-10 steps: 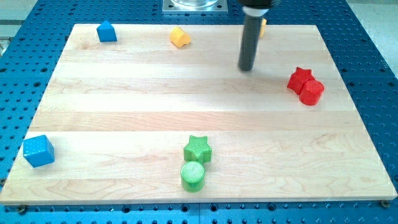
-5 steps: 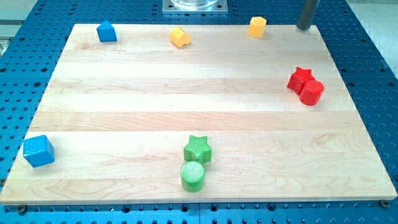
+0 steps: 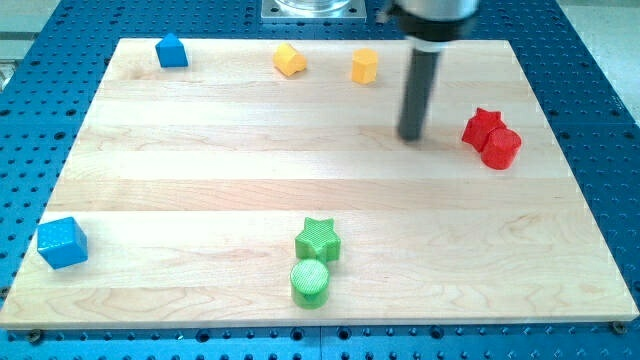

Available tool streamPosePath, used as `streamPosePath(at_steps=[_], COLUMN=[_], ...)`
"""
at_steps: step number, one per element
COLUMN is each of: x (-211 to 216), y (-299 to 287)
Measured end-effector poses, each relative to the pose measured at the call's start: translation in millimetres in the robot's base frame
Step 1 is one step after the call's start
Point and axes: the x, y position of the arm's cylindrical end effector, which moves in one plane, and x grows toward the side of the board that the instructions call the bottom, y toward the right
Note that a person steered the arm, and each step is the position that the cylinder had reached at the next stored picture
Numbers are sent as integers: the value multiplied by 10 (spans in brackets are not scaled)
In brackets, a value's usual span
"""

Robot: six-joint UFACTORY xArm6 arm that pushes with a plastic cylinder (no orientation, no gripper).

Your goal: Place the hexagon above the green star

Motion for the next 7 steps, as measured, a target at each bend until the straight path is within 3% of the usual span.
streamPosePath(at_steps=[1,2,4,5,6,7], x=[-483,-990,-1364,-968,-38,994], y=[304,190,-576,-1122,-1431,-537])
